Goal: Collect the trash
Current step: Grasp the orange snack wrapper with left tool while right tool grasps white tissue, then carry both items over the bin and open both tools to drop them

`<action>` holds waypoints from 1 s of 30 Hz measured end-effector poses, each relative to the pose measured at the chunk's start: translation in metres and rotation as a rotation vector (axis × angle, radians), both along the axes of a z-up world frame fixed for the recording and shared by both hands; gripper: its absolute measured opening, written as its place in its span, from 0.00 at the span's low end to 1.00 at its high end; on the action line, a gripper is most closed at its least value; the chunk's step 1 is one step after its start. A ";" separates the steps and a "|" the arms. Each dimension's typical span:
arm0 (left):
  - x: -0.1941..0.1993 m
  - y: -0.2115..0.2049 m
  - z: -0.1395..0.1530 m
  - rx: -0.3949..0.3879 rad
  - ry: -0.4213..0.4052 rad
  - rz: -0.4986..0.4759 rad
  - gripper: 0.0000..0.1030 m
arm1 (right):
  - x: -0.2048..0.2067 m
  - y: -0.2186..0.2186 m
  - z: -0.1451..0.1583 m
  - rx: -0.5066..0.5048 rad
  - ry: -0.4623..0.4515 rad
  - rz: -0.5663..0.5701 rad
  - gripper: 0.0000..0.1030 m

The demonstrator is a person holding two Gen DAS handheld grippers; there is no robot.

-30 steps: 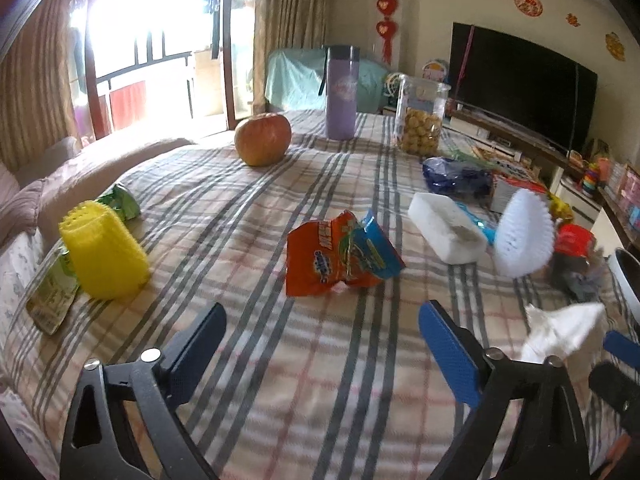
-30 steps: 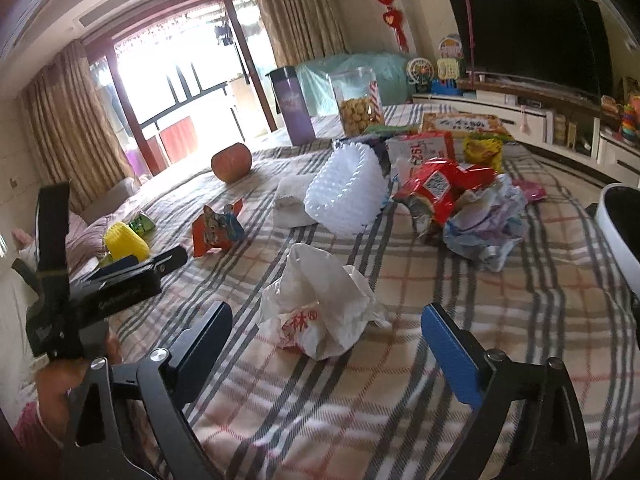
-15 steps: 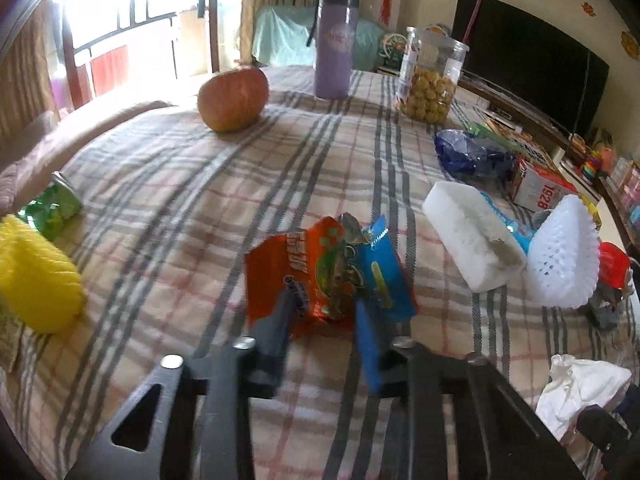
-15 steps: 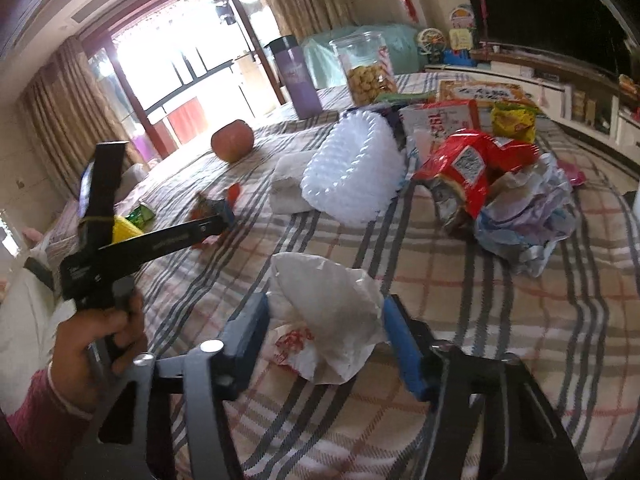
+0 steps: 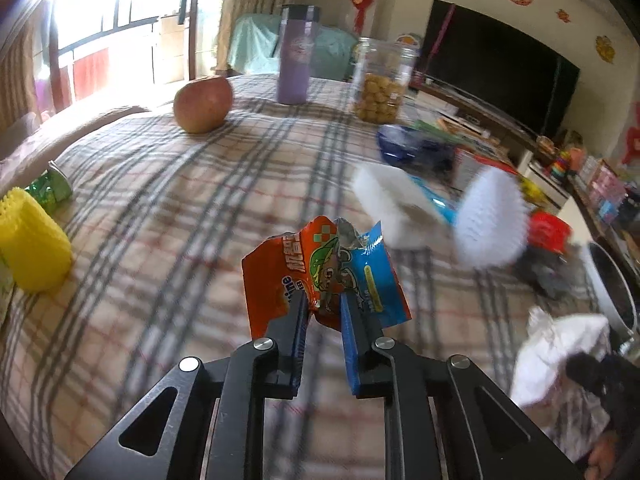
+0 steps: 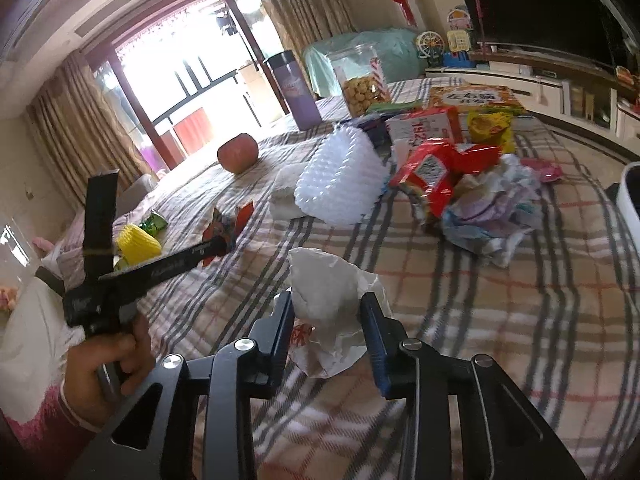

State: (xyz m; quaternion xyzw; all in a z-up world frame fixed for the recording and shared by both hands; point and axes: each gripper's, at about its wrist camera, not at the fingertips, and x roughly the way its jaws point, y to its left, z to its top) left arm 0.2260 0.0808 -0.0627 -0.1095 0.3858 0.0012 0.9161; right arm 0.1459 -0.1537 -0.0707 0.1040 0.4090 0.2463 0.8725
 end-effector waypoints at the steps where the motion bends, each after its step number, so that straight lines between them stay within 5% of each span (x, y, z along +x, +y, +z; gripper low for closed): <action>1: -0.009 -0.009 0.003 0.004 -0.005 -0.018 0.14 | -0.002 -0.005 0.001 0.004 -0.003 -0.006 0.33; 16: -0.065 -0.097 0.041 0.003 -0.040 -0.270 0.14 | -0.032 -0.093 0.012 0.013 -0.034 -0.175 0.33; 30: -0.045 -0.156 0.053 0.025 -0.050 -0.432 0.14 | -0.039 -0.163 0.026 0.011 -0.074 -0.326 0.33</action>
